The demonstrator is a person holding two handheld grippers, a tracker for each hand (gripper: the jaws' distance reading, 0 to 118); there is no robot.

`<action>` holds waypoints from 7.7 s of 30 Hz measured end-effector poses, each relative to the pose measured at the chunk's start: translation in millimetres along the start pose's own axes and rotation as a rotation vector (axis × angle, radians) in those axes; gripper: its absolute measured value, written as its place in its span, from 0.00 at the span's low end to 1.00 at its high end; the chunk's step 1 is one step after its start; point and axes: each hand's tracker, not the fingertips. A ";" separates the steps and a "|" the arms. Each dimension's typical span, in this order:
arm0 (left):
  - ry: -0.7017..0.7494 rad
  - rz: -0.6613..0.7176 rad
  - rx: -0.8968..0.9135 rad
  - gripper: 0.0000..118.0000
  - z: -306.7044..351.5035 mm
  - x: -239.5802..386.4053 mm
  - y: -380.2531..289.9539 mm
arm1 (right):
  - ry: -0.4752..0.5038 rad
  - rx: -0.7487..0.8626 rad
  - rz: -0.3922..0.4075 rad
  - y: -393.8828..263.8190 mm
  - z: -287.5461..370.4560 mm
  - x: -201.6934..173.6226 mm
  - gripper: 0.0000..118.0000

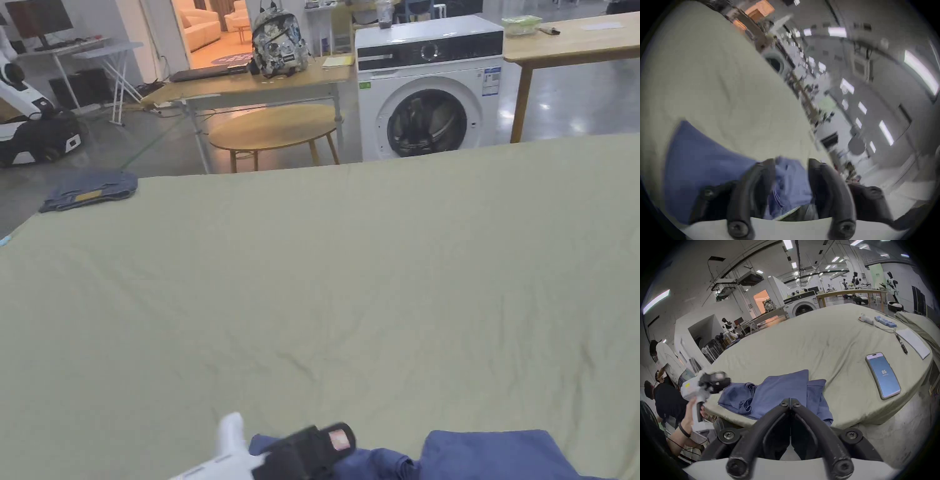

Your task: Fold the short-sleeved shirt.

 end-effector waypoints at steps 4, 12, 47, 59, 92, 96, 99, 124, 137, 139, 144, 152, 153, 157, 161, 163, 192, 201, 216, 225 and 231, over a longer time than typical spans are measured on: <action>0.140 -0.051 0.049 0.88 58.4 -28.2 42.1 | 0.031 -0.014 -0.004 0.6 -8.3 -1.3 0.00; 0.162 0.163 -0.064 0.69 24.7 -98.6 22.0 | 0.022 -0.053 0.022 -7.4 -10.5 -8.0 0.00; 0.019 -0.157 -0.256 0.77 -92.3 66.1 -42.0 | 0.007 -0.018 -0.025 -24.4 11.0 9.8 0.00; 0.187 -0.377 -0.420 0.03 -157.2 33.0 -98.9 | 0.091 -0.091 -0.039 -18.8 -26.2 -18.9 0.00; 0.370 -0.153 0.023 0.20 88.5 -35.0 79.0 | 0.159 -0.193 -0.018 21.0 -106.1 -31.9 0.00; 0.667 -0.128 0.105 0.20 154.9 -65.4 121.8 | 0.163 -0.187 -0.007 24.4 -107.5 -33.2 0.00; 0.644 -0.057 0.119 0.21 177.3 -86.9 137.8 | 0.161 -0.211 0.003 25.5 -114.5 -33.6 0.00; 0.650 -1.007 0.571 0.41 122.1 223.2 27.4 | -0.055 0.521 0.339 130.0 4.8 -88.0 0.00; 0.713 -1.061 0.549 0.00 71.4 227.4 -20.0 | -0.094 0.578 0.379 103.3 32.7 -96.2 0.00; 0.705 -1.052 0.532 0.00 70.7 227.4 -20.8 | -0.105 0.572 0.391 102.4 32.1 -95.1 0.00; 0.677 -1.022 0.538 0.00 72.2 230.3 -21.1 | -0.109 0.563 0.351 95.0 31.3 -85.5 0.00; 0.659 -1.016 0.562 0.00 74.1 233.2 -19.3 | -0.119 0.562 0.358 95.2 34.5 -88.2 0.00; 0.662 -1.018 0.563 0.00 73.7 233.1 -19.3 | -0.119 0.561 0.360 95.2 34.1 -88.5 0.00; 0.655 -1.003 0.570 0.00 74.0 231.1 -19.0 | -0.129 0.559 0.372 95.5 32.9 -90.1 0.00; 0.647 -0.981 0.582 0.00 76.1 228.9 -18.0 | -0.127 0.562 0.362 96.1 32.2 -88.4 0.00; 0.650 -0.977 0.583 0.00 76.8 228.4 -17.6 | -0.129 0.563 0.356 96.6 32.3 -88.2 0.00; 0.611 -0.982 0.599 0.89 78.1 228.5 -16.7 | -0.150 0.591 0.368 99.9 31.0 -95.2 0.95; 0.613 -0.985 0.589 0.89 76.0 228.2 -17.2 | -0.148 0.583 0.370 100.2 31.4 -99.0 0.95; 0.626 -0.977 0.579 0.89 75.1 227.4 -17.6 | -0.128 0.546 0.319 104.6 32.2 -96.0 0.95; 0.621 -0.962 0.568 0.89 74.0 228.1 -16.5 | -0.064 0.455 0.188 115.1 25.9 -88.0 0.95; 0.642 -0.956 0.531 0.88 71.1 228.0 -14.0 | -0.006 0.408 0.023 128.4 21.3 -71.2 0.95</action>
